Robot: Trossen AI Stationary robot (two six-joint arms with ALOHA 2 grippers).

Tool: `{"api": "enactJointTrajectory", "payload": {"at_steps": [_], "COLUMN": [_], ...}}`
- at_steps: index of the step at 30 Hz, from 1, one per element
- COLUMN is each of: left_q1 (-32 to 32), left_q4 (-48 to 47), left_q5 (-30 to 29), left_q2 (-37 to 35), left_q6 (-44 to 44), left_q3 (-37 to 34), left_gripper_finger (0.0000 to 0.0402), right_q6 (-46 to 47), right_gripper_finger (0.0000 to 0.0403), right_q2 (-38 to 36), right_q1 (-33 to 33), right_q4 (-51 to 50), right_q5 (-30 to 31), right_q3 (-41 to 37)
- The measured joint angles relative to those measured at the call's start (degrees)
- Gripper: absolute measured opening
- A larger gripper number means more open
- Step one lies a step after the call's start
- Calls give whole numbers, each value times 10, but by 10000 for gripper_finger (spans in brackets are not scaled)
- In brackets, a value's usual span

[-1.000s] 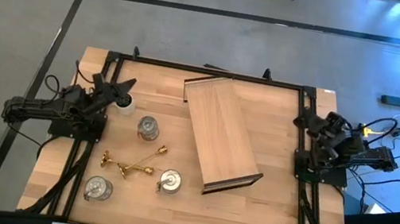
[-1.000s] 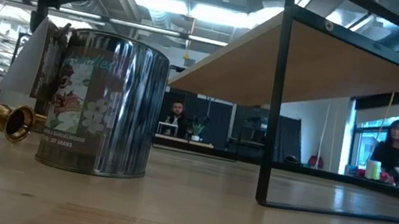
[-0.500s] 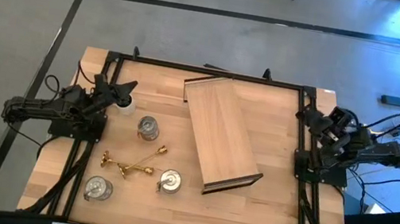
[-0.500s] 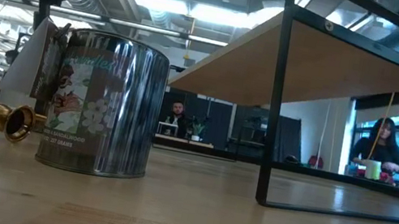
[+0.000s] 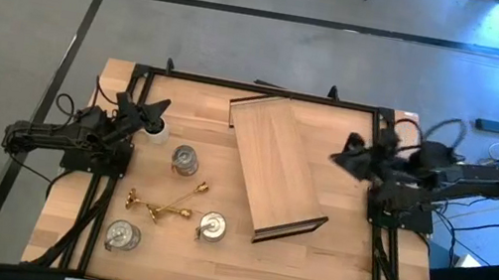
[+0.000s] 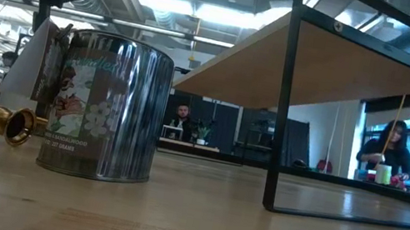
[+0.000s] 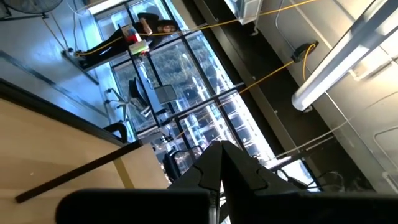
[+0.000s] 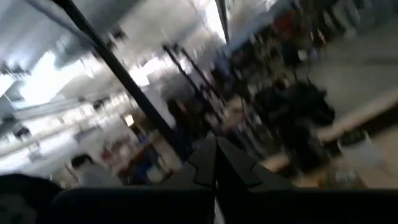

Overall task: Pick & Place candle stick holders
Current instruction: Adjust the shelf

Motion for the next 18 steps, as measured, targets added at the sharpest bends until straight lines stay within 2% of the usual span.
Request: {"api": "enactJointTrajectory", "payload": {"at_steps": [4,12,15,18], "left_q1": [0,0,0,0], "left_q4": [-4,-22,-26,-42], "left_q5": [15,32,33,33], "left_q2": [0,0,0,0], "left_q6": [0,0,0,0], "left_q3": [0,0,0,0], "left_gripper_finger": [4,4,4,4], "right_q6": [40,213,265,292], "right_gripper_finger": [11,11,11,11], "right_q2": [58,147,173,196], "right_q1": [0,-8,-13,-16], "right_q4": [-148,-501,-623,-724], "right_q5": [-38,-37,-44,-76], "right_q3": [75,213,248,263]}}
